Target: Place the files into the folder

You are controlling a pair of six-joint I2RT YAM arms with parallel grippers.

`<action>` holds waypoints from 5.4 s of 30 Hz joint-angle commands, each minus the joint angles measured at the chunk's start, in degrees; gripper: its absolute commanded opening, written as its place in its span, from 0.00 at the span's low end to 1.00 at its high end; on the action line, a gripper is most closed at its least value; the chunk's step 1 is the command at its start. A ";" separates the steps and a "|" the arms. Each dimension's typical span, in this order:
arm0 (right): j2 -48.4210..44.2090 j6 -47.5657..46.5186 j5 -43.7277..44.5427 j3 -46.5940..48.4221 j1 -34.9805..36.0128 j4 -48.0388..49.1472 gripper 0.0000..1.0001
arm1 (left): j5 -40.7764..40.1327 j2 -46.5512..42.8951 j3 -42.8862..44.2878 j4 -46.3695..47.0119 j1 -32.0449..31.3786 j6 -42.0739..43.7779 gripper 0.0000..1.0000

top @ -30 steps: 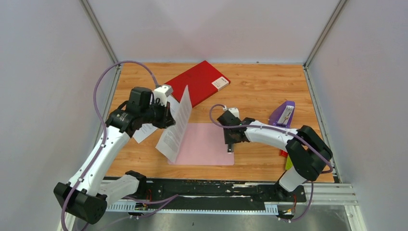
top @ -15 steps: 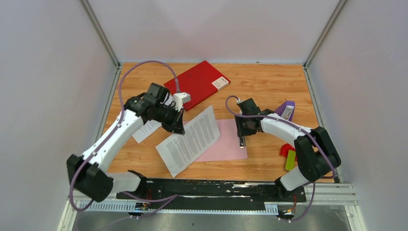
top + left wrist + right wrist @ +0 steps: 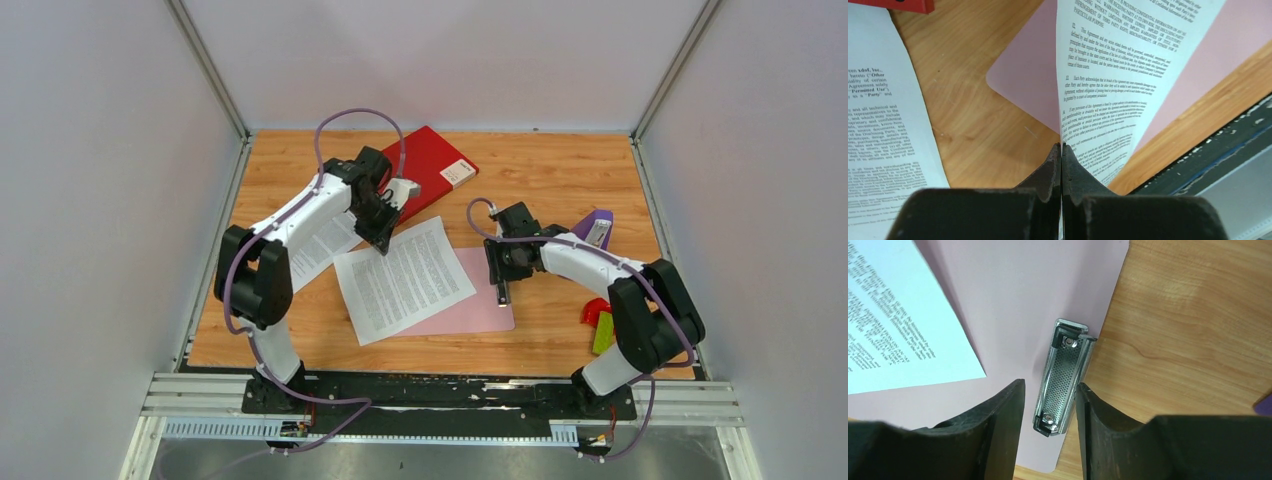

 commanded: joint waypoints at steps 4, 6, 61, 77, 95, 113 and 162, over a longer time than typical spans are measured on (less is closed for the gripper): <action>2.50 -0.32 -0.52 0.08 -0.33 1.89 0.42 | -1.67 4.84 2.21 2.56 -0.27 5.23 0.00; 2.54 -0.20 -0.48 -0.34 -0.33 1.98 0.42 | -1.92 5.84 2.21 3.56 -0.45 6.27 0.00; -2.55 3.12 -15.52 -12.27 -4.41 16.14 0.00 | 0.01 13.10 1.21 8.67 -7.64 23.58 0.00; -2.37 5.77 -17.34 -14.72 -4.92 19.56 0.00 | 1.57 17.75 5.98 7.33 -7.81 15.71 0.00; -2.35 8.20 -19.47 -17.16 -6.15 23.11 0.00 | 3.47 19.24 7.01 6.54 -7.82 12.57 0.00; -2.65 9.55 -19.40 -18.44 -7.09 24.95 0.00 | 2.63 20.07 9.38 3.77 -7.80 8.03 0.08; -2.14 10.23 -17.67 -19.58 -7.09 25.28 0.00 | 1.13 20.37 5.53 9.50 -5.87 -2.90 0.00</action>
